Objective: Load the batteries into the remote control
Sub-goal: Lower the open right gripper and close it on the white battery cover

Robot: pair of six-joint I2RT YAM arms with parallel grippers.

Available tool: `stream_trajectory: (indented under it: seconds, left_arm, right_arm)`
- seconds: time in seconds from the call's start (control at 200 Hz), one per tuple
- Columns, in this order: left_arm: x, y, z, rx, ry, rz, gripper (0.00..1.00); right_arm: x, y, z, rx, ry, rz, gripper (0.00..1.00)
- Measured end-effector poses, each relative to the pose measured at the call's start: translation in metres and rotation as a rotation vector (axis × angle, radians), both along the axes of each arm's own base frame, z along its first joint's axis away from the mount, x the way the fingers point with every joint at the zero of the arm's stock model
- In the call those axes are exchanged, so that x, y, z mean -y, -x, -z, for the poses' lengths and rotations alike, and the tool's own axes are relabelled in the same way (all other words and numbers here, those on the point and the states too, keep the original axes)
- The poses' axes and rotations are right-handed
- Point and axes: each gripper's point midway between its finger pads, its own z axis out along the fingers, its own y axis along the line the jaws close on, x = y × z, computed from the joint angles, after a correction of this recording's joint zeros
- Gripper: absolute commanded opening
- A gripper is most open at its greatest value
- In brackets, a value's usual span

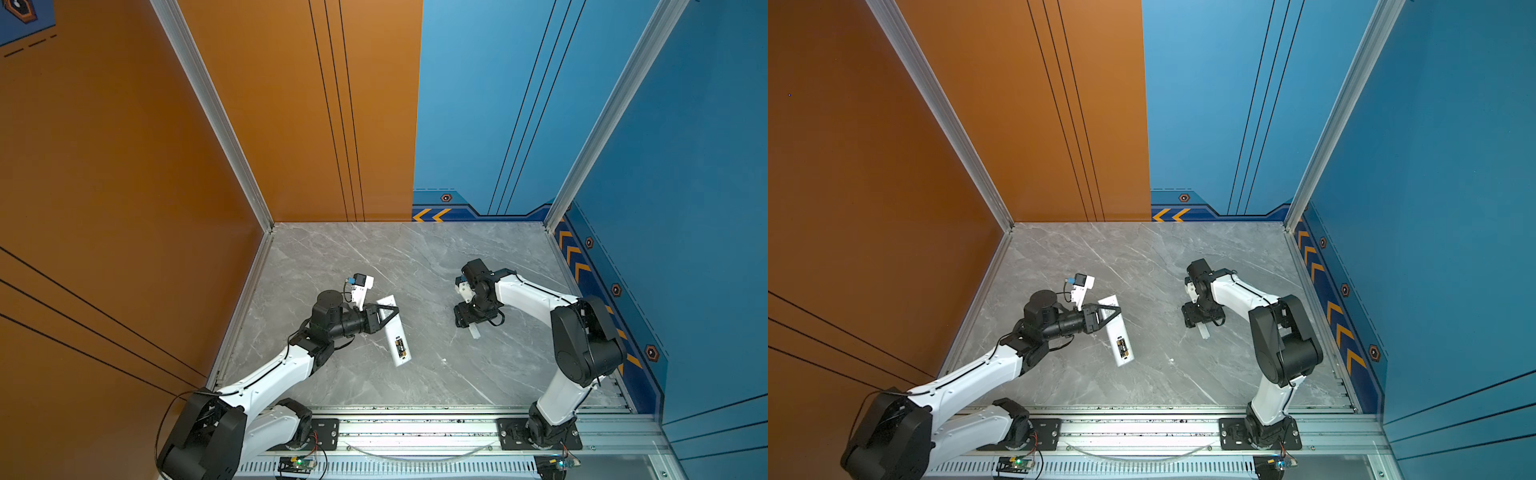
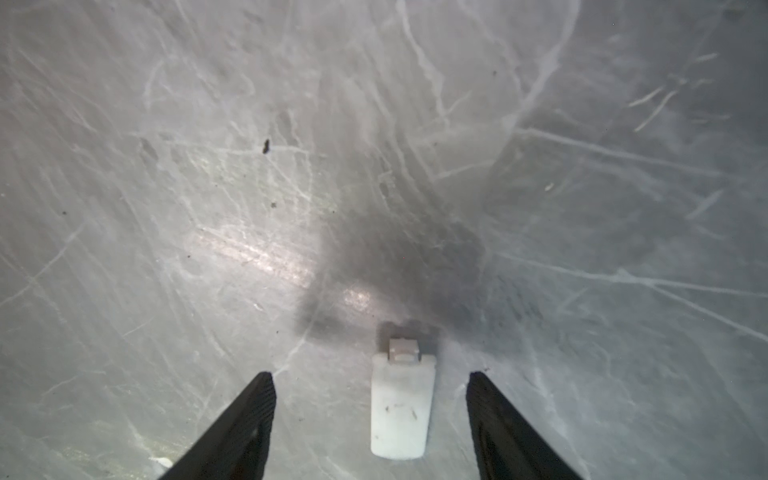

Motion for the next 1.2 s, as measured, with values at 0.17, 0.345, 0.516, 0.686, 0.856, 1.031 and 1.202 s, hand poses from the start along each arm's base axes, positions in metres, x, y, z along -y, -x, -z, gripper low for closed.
stream_trajectory:
  seconds: [0.17,0.345,0.516,0.686,0.856,1.031,1.202]
  left_arm:
    - [0.001,0.001,0.0,0.003,0.0,0.003,0.0]
    - [0.0,0.001,-0.003,0.012,0.002,0.003,0.0]
    - [0.0,0.001,-0.003,0.013,0.003,0.003,0.0]
    - [0.0,0.002,-0.004,0.015,0.0,0.004,0.0]
    - [0.0,0.002,-0.004,0.019,-0.001,0.005,0.0]
    - [0.0,0.002,-0.004,0.019,-0.001,0.005,0.0]
    - [0.0,0.002,-0.004,0.02,0.0,0.005,0.0]
  right_arm:
    - [0.001,0.0,0.001,-0.006,-0.004,0.006,0.66]
    - [0.001,0.001,0.007,-0.023,-0.002,0.006,0.62]
    - [0.003,0.0,0.01,-0.028,0.001,0.012,0.59]
    - [0.005,0.0,0.014,-0.038,0.004,0.019,0.54]
    - [0.006,-0.001,0.014,-0.039,0.005,0.021,0.5]
    - [0.007,-0.002,0.015,-0.039,0.005,0.024,0.44]
    - [0.006,-0.003,0.015,-0.035,0.003,0.024,0.4]
